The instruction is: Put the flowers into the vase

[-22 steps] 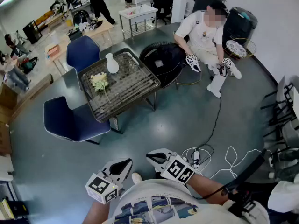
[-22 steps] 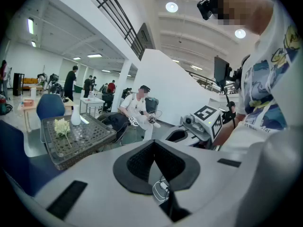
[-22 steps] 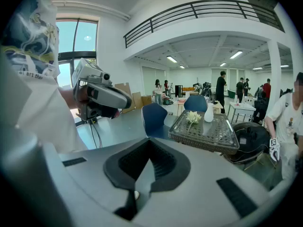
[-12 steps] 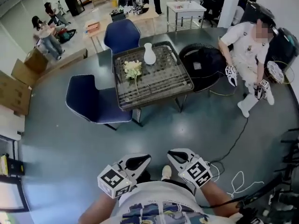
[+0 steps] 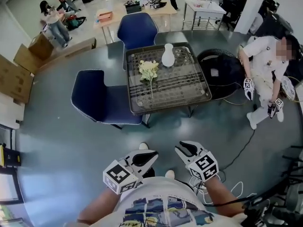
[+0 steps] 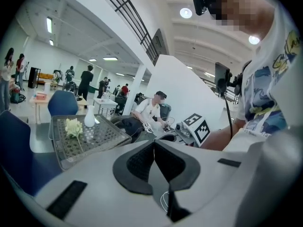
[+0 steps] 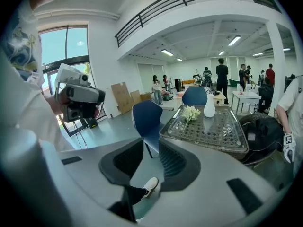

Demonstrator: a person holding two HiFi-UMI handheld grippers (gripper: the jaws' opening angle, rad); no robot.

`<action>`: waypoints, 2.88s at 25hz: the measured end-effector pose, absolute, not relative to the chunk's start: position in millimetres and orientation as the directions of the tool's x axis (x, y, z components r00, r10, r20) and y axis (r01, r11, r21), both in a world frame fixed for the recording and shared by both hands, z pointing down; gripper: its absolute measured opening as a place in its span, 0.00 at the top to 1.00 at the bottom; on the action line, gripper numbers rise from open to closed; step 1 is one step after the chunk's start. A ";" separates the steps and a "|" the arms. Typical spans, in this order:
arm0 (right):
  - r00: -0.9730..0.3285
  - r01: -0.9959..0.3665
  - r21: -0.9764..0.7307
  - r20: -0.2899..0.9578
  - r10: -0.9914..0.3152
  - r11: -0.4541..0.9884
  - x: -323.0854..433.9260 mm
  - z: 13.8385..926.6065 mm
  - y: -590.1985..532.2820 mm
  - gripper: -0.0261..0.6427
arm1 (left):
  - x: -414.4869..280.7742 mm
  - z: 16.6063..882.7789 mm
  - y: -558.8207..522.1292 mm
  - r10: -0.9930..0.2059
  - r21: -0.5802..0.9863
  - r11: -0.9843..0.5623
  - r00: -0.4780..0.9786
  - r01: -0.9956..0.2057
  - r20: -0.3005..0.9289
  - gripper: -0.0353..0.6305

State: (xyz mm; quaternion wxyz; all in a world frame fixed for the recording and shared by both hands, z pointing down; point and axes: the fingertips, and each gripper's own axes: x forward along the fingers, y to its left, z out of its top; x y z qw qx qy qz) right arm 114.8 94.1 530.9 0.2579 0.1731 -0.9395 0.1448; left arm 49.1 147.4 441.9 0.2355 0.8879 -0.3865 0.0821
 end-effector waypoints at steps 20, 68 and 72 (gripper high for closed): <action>-0.722 -0.471 -0.157 0.634 -0.277 0.868 -93.2 563.0 -150.8 0.73 | -170.2 445.7 23.1 -0.717 0.398 -0.505 0.629 -0.766 0.301 0.93; -0.811 -0.343 -0.313 0.575 -0.111 0.886 -186.8 654.1 -413.2 0.88 | -140.4 422.7 -183.8 -0.801 0.324 -0.212 0.354 -0.922 0.483 0.93; -0.852 -0.306 -0.237 0.500 -0.154 0.922 -172.0 592.7 -412.9 0.89 | -125.7 414.7 -196.2 -0.803 0.317 -0.280 0.402 -0.906 0.440 0.93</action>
